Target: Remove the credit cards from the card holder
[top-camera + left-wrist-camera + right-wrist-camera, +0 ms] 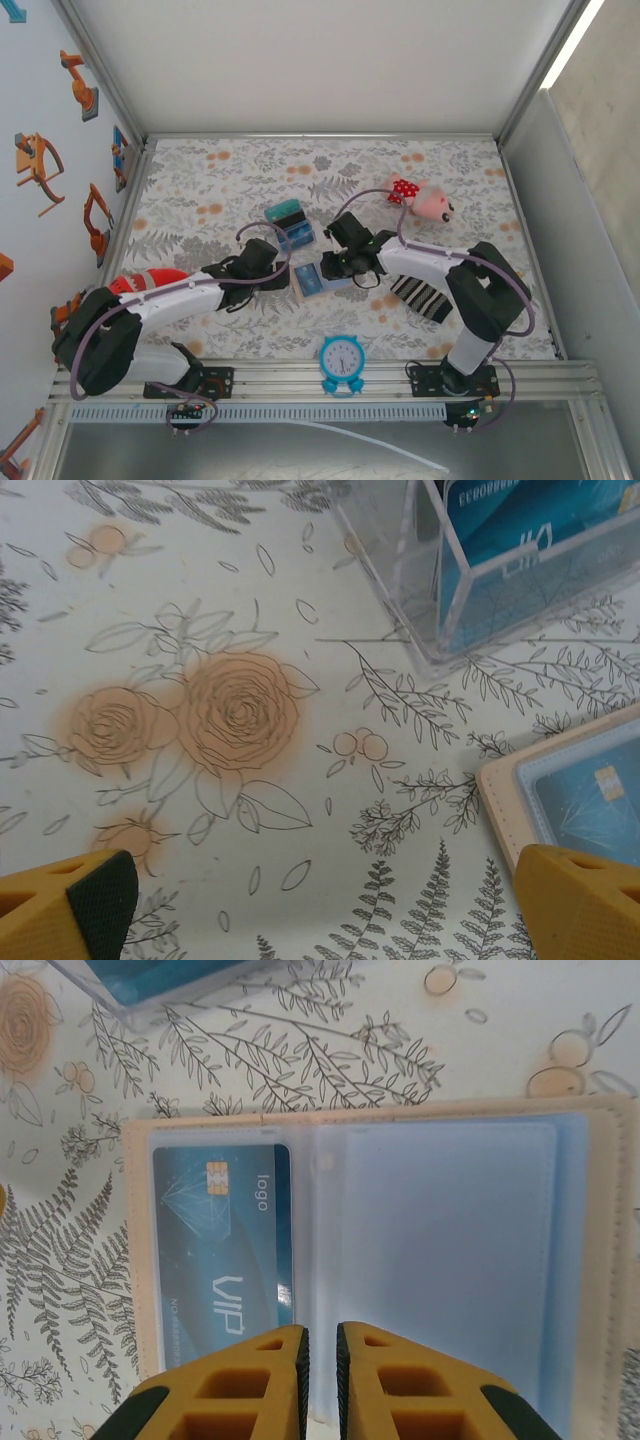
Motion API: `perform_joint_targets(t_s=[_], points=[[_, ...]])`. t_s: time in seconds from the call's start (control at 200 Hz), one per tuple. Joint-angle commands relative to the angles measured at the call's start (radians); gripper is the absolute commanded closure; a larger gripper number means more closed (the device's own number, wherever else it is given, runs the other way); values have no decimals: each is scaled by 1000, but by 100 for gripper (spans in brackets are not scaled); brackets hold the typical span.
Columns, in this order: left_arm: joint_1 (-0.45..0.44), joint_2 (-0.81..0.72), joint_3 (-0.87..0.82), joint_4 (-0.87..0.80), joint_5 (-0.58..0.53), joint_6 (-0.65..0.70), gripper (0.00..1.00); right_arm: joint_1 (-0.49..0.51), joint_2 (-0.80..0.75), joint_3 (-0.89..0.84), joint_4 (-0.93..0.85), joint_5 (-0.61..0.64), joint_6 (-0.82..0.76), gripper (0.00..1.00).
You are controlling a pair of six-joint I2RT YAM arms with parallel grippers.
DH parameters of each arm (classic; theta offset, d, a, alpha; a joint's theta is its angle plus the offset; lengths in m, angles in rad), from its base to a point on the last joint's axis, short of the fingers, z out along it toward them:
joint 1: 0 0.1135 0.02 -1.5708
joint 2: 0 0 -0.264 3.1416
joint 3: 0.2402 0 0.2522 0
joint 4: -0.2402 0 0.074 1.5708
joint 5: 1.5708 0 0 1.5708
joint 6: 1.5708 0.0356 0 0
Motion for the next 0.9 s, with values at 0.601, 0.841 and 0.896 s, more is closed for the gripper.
perform_joint_targets(t_s=[0.601, 0.841, 0.896], points=[[-76, 192, 88, -26, -8, -3, 3, -19, 91, 8, 81, -142, 36, 78], [-86, 206, 107, -69, -33, 2, 3, -20, 117, 11, 91, -169, 40, 77], [-87, 211, 110, -76, -38, 3, 3, -19, 122, 11, 101, -184, 44, 77]])
